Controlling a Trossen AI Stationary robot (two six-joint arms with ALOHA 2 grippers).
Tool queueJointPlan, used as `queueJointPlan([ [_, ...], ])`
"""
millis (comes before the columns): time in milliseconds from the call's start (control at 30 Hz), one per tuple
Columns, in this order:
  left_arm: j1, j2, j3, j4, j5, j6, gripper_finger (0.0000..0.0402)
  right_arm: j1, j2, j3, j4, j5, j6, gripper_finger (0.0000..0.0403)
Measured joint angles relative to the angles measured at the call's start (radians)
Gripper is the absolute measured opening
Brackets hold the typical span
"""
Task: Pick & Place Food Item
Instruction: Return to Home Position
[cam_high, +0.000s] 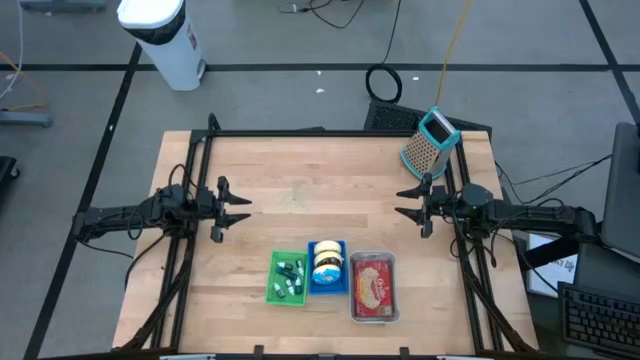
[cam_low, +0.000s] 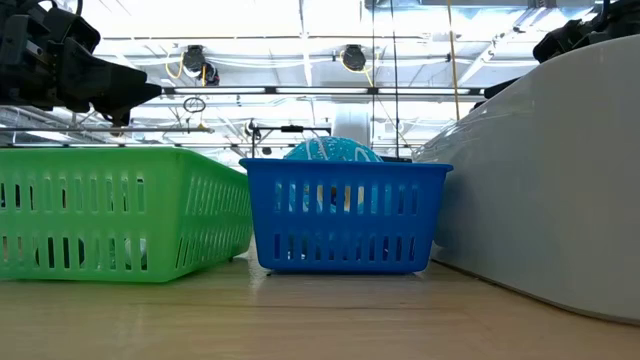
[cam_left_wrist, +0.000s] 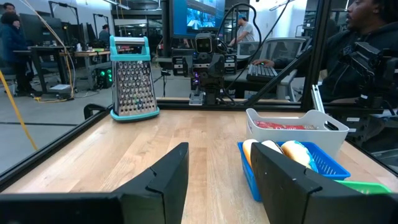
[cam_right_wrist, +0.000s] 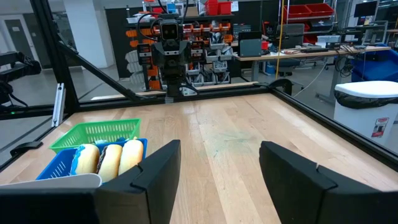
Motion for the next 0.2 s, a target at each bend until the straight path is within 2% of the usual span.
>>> queueJointPlan([
  [200, 0.0, 0.0, 0.0, 0.0, 0.0, 0.0, 0.0175, 0.0, 0.0, 0.0, 0.0, 0.0, 0.0, 0.0209],
])
